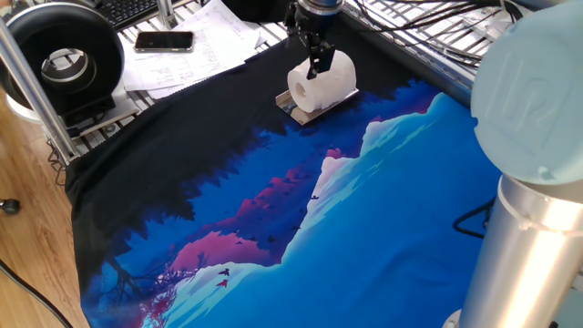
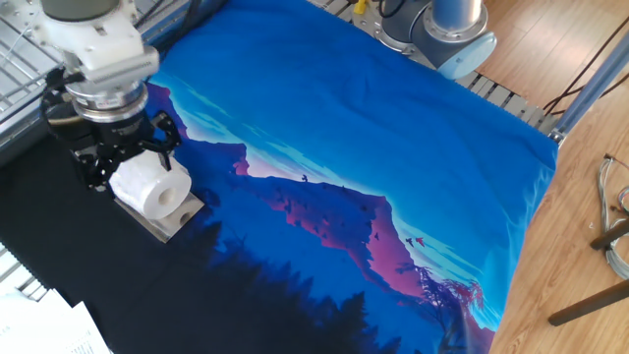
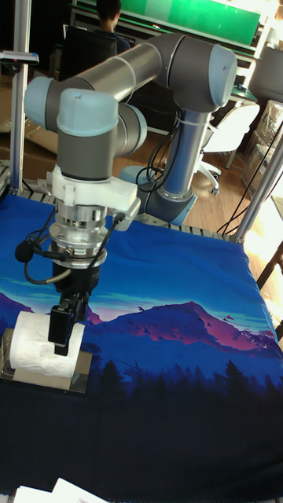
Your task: Take the roll of paper down from the shelf
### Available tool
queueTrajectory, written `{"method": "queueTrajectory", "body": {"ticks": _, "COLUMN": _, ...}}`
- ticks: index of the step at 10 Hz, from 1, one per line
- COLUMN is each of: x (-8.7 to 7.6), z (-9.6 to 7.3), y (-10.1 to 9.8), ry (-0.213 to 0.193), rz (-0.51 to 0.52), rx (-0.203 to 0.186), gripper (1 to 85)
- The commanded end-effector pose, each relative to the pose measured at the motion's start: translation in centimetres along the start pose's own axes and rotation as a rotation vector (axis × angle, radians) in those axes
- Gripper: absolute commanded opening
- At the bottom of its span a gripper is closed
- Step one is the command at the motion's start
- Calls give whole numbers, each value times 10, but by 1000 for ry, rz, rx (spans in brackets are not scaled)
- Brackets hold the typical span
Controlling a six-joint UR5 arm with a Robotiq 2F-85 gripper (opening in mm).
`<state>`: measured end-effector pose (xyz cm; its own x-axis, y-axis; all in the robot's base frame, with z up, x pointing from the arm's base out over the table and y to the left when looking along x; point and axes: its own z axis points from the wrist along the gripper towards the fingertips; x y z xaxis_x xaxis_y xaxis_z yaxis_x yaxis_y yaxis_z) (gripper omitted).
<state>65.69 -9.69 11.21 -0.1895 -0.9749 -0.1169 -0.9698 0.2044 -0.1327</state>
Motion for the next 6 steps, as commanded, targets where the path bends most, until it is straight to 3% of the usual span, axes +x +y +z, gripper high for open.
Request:
{"method": "queueTrajectory", "body": {"ticks": 1, "x": 8, "z": -13, "y": 9, "ry": -16, "rz": 21, "rx": -64, "gripper": 850}}
{"method": "queueTrajectory", "body": {"ticks": 3, "x": 17, "z": -7, "y": 10, "ry": -5, "rz": 12, "rx": -59, "gripper": 850}}
{"method": "queueTrajectory", "body": {"ticks": 6, "x": 24, "z": 11, "y": 20, "ry": -32, "rz": 6, "rx": -53, "gripper": 850}}
